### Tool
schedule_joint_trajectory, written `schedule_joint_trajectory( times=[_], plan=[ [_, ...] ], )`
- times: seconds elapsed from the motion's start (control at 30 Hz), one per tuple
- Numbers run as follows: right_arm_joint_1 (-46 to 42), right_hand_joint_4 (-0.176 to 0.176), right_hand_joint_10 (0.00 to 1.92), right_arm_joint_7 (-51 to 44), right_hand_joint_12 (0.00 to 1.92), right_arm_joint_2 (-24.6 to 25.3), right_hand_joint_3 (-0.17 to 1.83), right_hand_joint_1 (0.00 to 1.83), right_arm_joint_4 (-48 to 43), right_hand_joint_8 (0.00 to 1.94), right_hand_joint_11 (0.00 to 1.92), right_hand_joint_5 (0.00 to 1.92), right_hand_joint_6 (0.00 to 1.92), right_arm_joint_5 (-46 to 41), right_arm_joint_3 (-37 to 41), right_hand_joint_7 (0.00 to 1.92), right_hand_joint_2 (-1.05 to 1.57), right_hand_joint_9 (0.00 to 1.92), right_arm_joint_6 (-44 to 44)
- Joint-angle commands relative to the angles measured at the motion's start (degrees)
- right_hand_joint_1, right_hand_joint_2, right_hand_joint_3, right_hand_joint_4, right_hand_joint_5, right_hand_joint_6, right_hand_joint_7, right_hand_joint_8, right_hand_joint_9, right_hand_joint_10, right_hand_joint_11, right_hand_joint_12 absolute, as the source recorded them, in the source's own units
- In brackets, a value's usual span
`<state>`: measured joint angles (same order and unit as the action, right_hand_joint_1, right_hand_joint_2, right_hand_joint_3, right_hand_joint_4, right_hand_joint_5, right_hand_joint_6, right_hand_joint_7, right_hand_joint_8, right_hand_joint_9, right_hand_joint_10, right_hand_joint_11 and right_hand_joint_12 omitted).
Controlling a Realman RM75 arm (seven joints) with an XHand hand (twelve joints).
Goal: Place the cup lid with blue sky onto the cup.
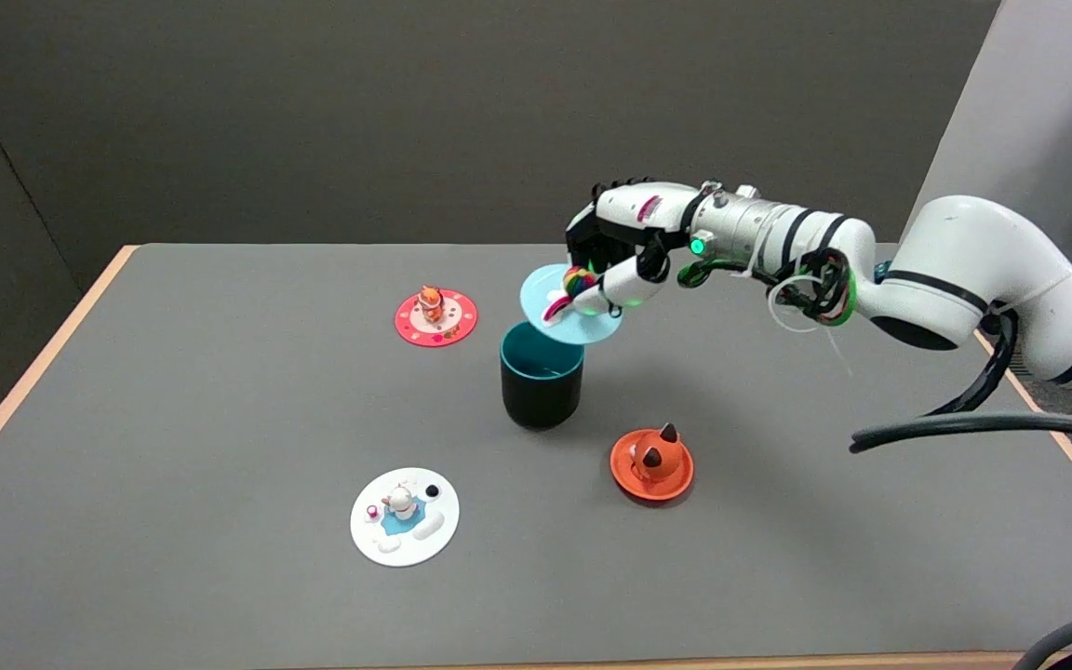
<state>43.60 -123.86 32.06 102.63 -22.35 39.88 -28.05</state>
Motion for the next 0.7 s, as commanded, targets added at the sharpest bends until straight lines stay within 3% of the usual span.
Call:
schedule_joint_trajectory(
  times=[0.03,0.7],
  plan=[
    [-1.63,0.009,1.48,0.40,1.24,2.36,0.28,1.05,4.32,1.37,0.64,0.87,1.20,-1.66,-0.11,0.64,1.04,0.55,-1.35],
    [3.95,-0.005,1.50,-0.32,1.27,5.01,0.27,1.05,3.05,1.39,0.61,0.85,1.22,0.89,-7.46,0.61,1.05,0.52,-2.16]
  ],
)
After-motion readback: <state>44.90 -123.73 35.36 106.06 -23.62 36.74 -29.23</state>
